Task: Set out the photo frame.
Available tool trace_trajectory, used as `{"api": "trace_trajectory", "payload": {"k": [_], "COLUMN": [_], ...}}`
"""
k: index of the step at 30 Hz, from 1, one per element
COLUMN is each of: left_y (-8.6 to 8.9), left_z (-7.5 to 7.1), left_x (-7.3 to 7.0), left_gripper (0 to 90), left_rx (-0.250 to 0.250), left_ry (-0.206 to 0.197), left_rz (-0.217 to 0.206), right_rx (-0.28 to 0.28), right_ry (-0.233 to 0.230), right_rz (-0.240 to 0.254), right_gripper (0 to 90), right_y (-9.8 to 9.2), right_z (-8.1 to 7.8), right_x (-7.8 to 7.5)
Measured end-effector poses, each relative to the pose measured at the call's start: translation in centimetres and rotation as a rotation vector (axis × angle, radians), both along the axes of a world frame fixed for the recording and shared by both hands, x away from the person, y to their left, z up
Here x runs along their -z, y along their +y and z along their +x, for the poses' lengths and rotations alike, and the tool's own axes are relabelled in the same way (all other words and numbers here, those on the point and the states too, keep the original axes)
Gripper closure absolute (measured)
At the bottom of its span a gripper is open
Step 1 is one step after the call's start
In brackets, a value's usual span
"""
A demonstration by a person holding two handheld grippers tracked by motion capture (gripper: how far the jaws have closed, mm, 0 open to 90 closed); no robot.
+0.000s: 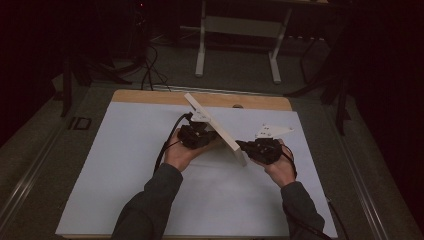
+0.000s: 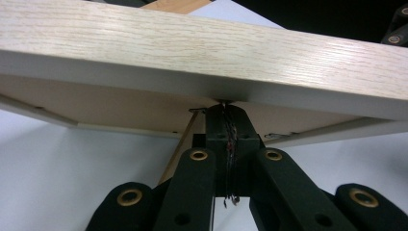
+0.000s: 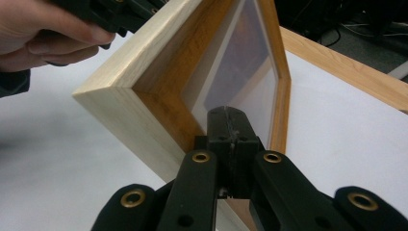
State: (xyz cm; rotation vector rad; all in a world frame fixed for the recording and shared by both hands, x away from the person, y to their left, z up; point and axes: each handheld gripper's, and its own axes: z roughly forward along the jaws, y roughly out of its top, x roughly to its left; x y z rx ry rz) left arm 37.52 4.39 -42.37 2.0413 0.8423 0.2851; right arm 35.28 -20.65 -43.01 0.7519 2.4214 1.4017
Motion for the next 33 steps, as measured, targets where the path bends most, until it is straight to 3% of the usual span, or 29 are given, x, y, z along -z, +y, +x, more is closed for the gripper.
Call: {"api": "trace_trajectory", "payload": {"k": [12,33], "left_y": [0.4,0.7], "left_z": [0.5,1.1], "left_x": [0.1,0.4], "left_gripper": [90.0,90.0], "left_rx": [0.002,0.015], "left_ry": [0.021,0.029], "left_rz": [-0.022,-0.017], "right_rx": [-0.032,-0.072], "right_ry": [-0.009,-0.017], "right_rz": [-0.006,-0.008], "right_gripper": [89.9,89.9], "right_y": [0.8,1.9], "right_z": [-0.5,-1.1], "right_x": [-0.2,-0.4]}}
